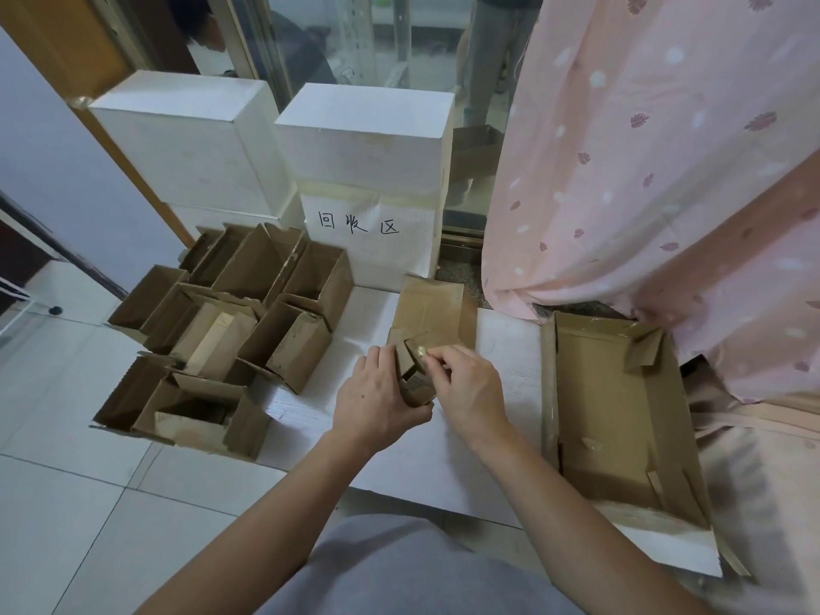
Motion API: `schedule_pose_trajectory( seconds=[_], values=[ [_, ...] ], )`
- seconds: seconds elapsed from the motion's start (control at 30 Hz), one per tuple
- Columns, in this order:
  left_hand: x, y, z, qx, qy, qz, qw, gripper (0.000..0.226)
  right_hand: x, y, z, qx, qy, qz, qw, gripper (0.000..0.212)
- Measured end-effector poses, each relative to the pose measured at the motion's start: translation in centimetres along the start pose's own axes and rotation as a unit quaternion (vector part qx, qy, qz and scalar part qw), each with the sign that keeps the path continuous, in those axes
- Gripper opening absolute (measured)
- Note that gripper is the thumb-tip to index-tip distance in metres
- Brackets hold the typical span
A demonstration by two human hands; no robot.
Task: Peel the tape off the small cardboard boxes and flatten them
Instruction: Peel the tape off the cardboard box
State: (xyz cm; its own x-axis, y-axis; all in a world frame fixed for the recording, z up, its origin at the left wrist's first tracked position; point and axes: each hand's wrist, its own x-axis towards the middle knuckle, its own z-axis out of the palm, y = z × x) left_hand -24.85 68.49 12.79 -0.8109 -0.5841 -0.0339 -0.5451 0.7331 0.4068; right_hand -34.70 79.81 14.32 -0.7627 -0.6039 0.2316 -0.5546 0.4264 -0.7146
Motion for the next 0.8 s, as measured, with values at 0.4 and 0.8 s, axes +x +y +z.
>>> schedule_pose_trajectory(
  seconds=[0.4,0.8],
  values=[
    [-1.4,0.8,0.4,-0.014,0.026,-0.001,1.0,0.079,-0.4,0.6,-1.7,0.176,-0.062,0.171,0.967,0.01],
    [-2.7,2.8,2.4,-0.009,0.006,-0.015,1.0,0.083,-2.5,3.7,-2.7,0.072,-0.041,0.032,0.996,0.013]
  ],
)
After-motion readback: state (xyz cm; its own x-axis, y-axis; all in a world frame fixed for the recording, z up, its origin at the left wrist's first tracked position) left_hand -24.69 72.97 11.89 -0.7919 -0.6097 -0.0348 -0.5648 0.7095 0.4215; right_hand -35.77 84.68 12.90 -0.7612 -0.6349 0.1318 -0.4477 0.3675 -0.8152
